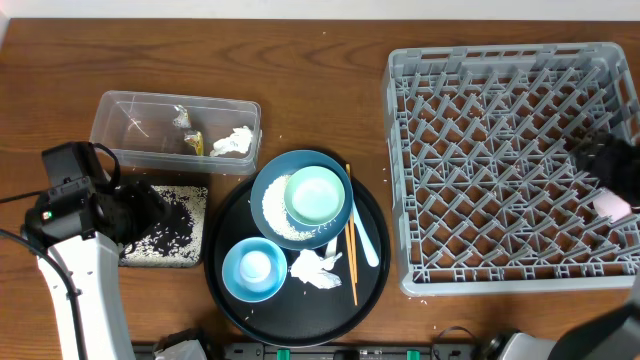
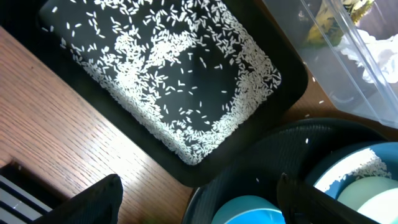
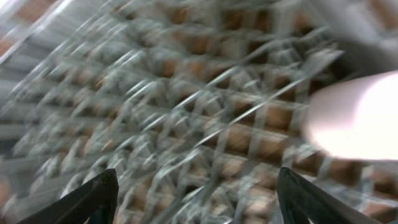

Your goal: Sort waste into correct bins and load items into the dishwasher rack

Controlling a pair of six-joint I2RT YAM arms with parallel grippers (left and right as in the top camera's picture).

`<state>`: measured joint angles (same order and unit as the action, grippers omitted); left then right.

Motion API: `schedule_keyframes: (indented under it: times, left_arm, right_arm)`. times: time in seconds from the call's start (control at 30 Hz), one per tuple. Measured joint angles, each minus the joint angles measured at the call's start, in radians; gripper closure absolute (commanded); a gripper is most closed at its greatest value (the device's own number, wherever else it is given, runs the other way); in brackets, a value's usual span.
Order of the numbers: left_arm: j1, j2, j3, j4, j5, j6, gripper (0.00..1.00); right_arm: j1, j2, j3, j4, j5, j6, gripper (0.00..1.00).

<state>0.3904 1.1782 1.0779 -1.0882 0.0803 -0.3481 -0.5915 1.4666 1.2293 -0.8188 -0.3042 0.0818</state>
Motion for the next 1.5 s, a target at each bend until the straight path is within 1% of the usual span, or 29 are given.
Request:
schedule_keyframes:
  times: [0.07, 0.17, 0.23, 0.43, 0.53, 0.73, 0.93, 1.03, 1.17, 1.5]
  left_arm:
    - [-0.010, 0.000, 0.000, 0.000, 0.005, 0.001, 0.20]
    - [-0.069, 0.000, 0.000, 0.000, 0.012, 0.008, 0.20]
    - [-0.131, 0.000, 0.000, 0.004, 0.017, 0.018, 0.20]
    - [-0.404, 0.000, 0.000, 0.060, 0.021, 0.066, 0.19]
    - [-0.566, 0.001, 0.000, 0.084, 0.024, 0.082, 0.19]
    - [-0.845, 0.044, 0.000, 0.078, 0.027, 0.082, 0.19]
    - [-1.039, 0.154, 0.000, 0.073, 0.057, 0.056, 0.19]
    - [-1.104, 0.220, 0.000, 0.073, 0.070, 0.045, 0.19]
    - [-1.155, 0.298, 0.000, 0.071, 0.074, 0.034, 0.19]
    - [-1.172, 0.414, 0.000, 0.077, 0.074, 0.031, 0.19]
  right_arm:
    - [0.051, -0.047, 0.002, -0.068, -0.021, -0.011, 0.22]
    - [0.129, -0.084, 0.007, -0.175, -0.040, -0.024, 0.21]
    - [0.182, -0.085, 0.008, -0.236, -0.044, -0.027, 0.20]
    - [0.305, -0.080, 0.007, -0.342, -0.006, -0.034, 0.19]
    - [0.330, -0.080, 0.007, -0.360, 0.030, -0.034, 0.18]
    - [0.336, -0.080, 0.007, -0.372, 0.062, -0.035, 0.18]
    - [0.336, -0.080, 0.007, -0.375, 0.073, -0.035, 0.18]
    - [0.336, -0.080, 0.007, -0.376, 0.074, -0.035, 0.18]
    - [0.336, -0.080, 0.007, -0.377, 0.074, -0.035, 0.18]
    - [0.336, -0.080, 0.007, -0.377, 0.074, -0.035, 0.18]
